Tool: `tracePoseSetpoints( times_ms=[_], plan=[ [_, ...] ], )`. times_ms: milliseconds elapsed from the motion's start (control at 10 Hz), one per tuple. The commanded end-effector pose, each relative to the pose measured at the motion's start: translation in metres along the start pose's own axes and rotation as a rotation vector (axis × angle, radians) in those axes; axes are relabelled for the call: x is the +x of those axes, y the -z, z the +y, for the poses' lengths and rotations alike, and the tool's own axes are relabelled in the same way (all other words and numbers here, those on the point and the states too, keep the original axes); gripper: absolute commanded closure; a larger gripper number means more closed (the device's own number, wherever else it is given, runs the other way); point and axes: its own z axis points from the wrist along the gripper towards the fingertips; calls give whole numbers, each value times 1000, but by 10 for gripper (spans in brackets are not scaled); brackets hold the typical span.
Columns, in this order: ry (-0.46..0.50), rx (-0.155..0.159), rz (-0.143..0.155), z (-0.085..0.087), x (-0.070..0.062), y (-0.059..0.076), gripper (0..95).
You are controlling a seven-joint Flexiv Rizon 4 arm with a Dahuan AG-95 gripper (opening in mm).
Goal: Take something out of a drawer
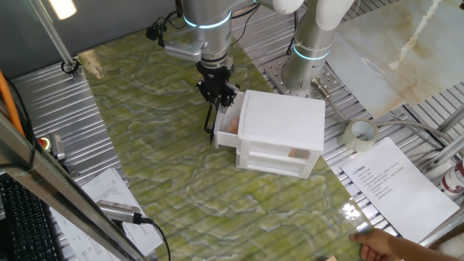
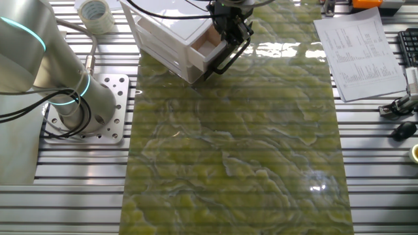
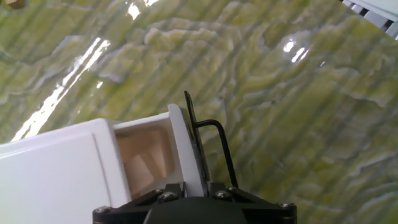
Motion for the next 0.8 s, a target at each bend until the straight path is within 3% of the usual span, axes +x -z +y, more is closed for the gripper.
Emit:
tracePoseSetpoints(
  times_ms=[100, 800],
  plan=[
    [12, -1, 0, -4, 0, 0, 950],
    [36, -4, -4, -21, -2, -1, 950]
  ],
)
